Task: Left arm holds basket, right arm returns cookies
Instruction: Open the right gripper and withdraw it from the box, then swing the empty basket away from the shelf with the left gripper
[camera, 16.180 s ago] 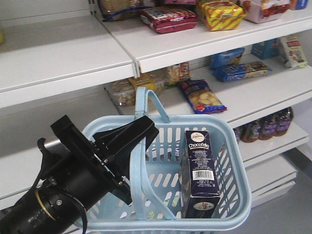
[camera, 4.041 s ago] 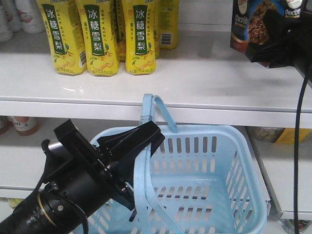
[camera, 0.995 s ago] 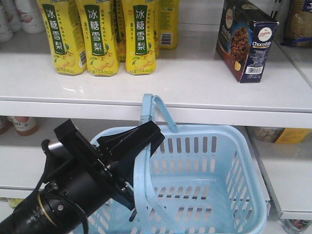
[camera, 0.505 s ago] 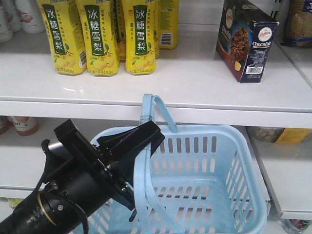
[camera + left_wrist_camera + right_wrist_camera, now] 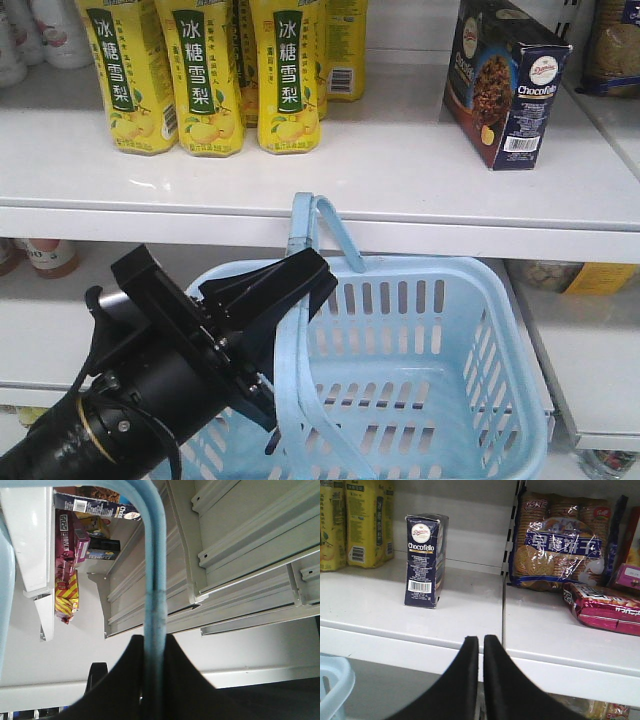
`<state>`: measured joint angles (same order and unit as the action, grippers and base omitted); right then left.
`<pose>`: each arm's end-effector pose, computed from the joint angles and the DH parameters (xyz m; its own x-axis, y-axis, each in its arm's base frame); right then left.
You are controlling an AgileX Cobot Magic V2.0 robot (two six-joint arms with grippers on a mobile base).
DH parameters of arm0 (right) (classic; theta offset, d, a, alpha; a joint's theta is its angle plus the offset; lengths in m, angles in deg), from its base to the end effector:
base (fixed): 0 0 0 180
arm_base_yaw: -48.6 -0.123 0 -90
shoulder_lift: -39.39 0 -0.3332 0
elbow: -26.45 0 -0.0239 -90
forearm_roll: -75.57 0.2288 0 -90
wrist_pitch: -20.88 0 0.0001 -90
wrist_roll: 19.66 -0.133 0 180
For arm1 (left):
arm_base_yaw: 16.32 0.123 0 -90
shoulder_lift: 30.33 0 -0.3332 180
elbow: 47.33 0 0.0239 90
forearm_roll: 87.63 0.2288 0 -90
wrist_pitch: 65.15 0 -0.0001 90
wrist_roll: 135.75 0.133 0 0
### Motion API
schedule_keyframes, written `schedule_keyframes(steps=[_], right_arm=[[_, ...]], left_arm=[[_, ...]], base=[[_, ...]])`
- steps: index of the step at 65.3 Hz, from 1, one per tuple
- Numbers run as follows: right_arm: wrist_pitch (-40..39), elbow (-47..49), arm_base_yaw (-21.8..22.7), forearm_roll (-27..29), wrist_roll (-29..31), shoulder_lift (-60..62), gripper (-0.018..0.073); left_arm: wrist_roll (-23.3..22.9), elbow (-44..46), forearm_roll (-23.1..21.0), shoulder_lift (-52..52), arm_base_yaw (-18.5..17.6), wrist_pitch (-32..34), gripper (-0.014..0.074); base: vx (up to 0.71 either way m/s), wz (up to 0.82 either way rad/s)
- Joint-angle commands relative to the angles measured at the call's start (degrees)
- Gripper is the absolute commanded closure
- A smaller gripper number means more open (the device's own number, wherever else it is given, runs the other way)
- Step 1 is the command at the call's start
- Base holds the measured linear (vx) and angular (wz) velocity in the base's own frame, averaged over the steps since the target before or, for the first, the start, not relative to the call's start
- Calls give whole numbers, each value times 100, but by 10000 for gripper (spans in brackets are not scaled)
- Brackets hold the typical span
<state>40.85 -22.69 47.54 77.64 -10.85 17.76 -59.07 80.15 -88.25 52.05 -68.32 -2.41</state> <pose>0.0314 0.0022 0.3420 -0.0089 -0.1197 -0.9928 -0.0321 0.9923 -0.1194 0.1619 -0.2052 0.3493 -0.8047 -0.5486 0.2268 -0.0007 -0.3811 -0.9245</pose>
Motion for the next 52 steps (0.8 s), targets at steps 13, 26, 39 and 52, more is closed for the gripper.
schedule_keyframes(steps=[13,26,39,52], right_arm=[[-383,142,46,-27,11,-69,566],[-383,142,46,-27,11,-69,566],[-383,142,46,-27,11,-69,566],[-383,142,46,-27,11,-69,566]], left_arm=[[67,164,-196,-178,10,808,599],[67,164,-196,-178,10,808,599],[67,164,-196,-192,10,823,599],[67,164,-64,-252,4,725,599]], base=[[0,0],[0,0],[0,0],[0,0]])
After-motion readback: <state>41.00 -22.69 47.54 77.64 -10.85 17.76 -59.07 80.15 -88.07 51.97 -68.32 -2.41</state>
